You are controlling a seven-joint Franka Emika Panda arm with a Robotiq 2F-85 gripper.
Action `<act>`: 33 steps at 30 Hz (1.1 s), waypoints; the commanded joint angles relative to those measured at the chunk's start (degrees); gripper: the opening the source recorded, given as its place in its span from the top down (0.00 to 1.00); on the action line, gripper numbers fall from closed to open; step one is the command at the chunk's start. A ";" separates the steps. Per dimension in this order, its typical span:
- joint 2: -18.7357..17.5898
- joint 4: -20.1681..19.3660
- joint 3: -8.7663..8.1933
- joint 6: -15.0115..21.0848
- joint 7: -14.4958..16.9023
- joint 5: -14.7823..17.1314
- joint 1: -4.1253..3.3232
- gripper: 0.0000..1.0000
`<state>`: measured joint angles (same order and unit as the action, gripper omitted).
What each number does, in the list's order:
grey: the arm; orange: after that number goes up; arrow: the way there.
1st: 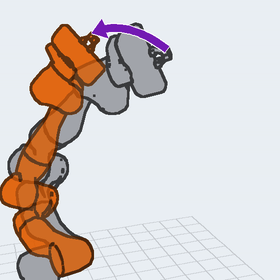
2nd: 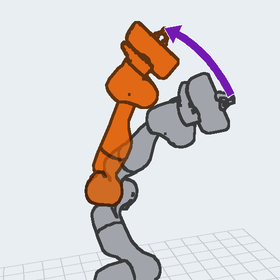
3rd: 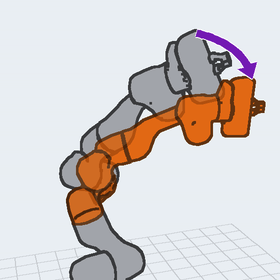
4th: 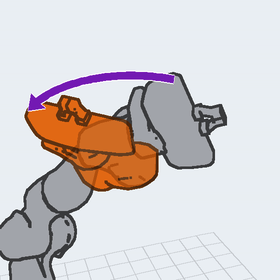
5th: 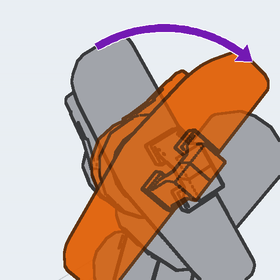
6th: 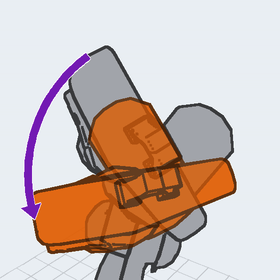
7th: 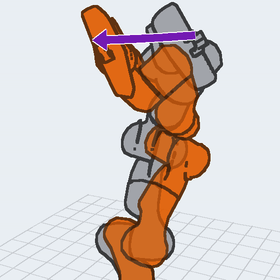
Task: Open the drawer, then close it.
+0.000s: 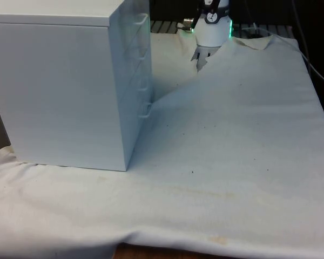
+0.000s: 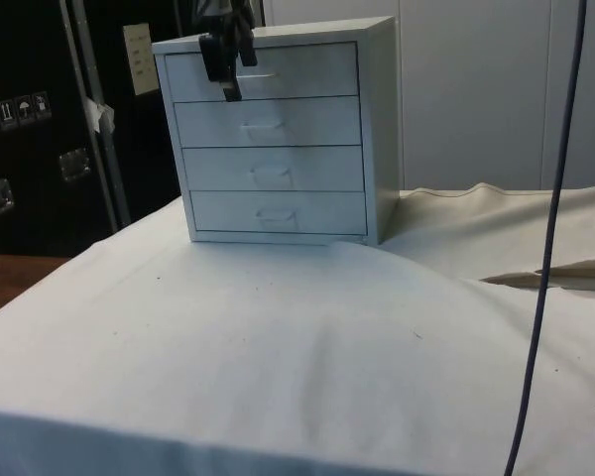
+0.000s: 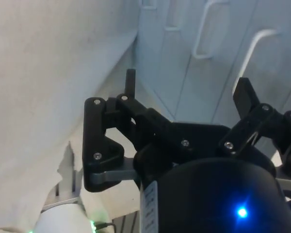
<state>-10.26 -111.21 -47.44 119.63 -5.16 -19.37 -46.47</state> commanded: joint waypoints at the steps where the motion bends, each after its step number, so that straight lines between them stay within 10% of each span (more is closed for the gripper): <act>1: -0.46 -0.29 -0.17 1.15 -0.52 -0.74 0.00 0.00; 33: -4.47 -0.11 -1.43 2.46 -3.21 -5.21 -0.11 0.00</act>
<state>-14.73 -111.27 -48.70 121.58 -7.96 -24.06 -46.47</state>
